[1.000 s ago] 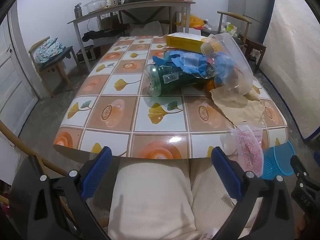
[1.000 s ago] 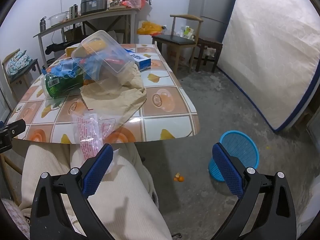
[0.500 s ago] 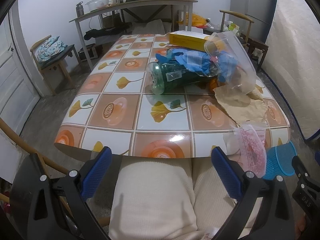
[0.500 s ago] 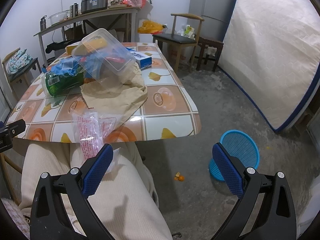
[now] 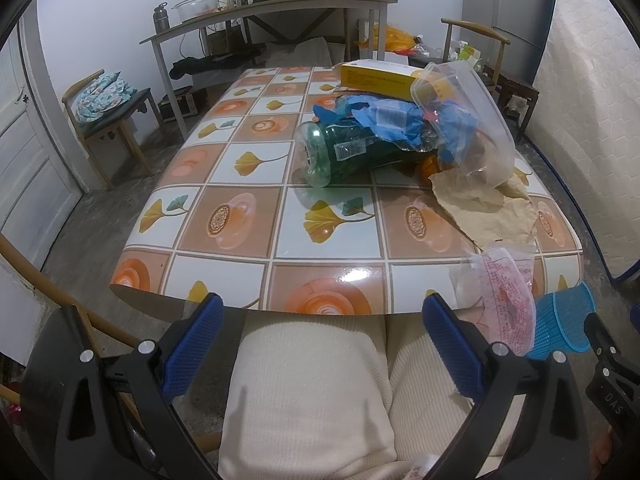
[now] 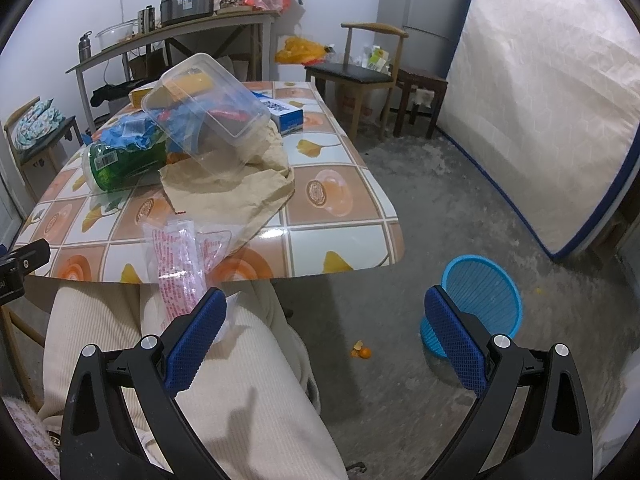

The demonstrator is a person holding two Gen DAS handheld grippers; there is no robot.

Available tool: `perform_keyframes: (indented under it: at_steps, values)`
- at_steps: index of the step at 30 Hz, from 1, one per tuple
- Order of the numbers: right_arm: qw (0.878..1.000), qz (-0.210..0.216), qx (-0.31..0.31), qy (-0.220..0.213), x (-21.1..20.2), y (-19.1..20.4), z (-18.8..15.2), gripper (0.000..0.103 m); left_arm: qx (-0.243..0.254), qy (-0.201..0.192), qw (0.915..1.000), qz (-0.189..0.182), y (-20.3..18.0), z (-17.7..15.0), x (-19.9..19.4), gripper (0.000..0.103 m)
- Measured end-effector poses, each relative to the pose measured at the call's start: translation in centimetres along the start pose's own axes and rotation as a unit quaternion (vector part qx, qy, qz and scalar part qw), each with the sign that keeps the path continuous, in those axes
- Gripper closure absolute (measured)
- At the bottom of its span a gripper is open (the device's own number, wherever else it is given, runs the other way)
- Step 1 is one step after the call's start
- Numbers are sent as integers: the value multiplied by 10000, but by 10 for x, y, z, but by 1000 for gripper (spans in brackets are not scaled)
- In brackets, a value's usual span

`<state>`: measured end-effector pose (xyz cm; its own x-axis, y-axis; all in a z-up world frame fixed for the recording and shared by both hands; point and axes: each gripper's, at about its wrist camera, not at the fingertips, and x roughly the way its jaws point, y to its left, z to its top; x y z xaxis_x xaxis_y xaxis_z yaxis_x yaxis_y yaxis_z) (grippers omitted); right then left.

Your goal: Collect trash

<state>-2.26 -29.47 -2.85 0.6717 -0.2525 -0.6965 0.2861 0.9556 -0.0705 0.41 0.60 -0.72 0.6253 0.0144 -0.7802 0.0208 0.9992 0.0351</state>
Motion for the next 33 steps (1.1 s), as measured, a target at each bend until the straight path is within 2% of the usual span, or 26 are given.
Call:
perform_keyframes:
  at_steps: [33]
  values:
    - [10000, 28, 24, 42, 5, -4, 2, 8, 1, 15, 10000, -1, 1, -1, 1, 6]
